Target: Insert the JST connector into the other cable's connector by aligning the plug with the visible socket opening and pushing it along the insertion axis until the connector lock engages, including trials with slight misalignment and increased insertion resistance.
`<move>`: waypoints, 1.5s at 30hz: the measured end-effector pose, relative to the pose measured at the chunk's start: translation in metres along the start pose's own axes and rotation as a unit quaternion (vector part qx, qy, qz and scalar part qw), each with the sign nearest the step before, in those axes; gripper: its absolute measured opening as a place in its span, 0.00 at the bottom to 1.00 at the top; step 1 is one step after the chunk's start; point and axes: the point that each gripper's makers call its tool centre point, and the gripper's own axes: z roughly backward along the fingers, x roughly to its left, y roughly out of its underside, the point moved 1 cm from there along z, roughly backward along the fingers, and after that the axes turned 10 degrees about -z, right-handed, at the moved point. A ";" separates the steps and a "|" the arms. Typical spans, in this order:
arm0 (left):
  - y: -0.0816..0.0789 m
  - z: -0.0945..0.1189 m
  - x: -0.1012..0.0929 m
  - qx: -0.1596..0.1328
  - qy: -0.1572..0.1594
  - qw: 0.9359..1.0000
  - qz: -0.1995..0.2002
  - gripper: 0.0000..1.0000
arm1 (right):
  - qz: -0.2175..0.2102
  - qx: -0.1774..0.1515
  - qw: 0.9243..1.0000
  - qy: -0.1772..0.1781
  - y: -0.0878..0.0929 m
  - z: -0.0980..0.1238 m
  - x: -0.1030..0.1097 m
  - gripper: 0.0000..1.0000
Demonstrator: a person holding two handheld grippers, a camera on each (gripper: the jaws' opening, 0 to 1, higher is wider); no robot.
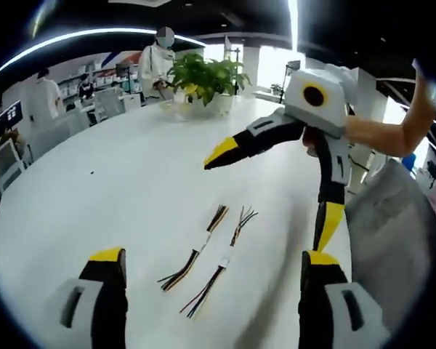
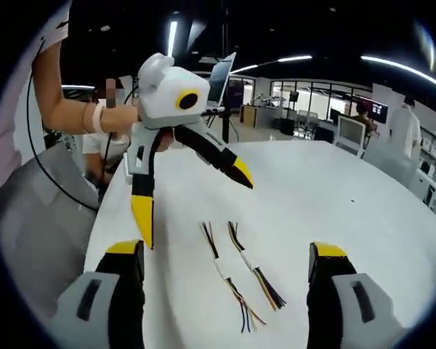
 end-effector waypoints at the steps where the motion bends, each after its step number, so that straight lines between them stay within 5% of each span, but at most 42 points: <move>1: -0.001 0.002 -0.001 -0.002 -0.001 1.000 0.002 0.98 | 0.002 -0.005 1.000 0.003 -0.002 0.001 0.000 0.96; 20: -0.009 0.044 -0.025 0.000 -0.037 0.999 0.030 0.98 | -0.054 -0.036 0.997 0.029 -0.013 0.032 0.025 1.00; 25: -0.007 0.052 -0.032 -0.001 -0.048 0.998 0.046 0.98 | -0.079 -0.061 0.995 0.025 -0.021 0.037 0.037 1.00; 45: 0.010 0.093 -0.050 -0.021 -0.118 0.988 0.101 0.96 | -0.097 -0.061 0.991 0.063 -0.011 0.070 0.054 1.00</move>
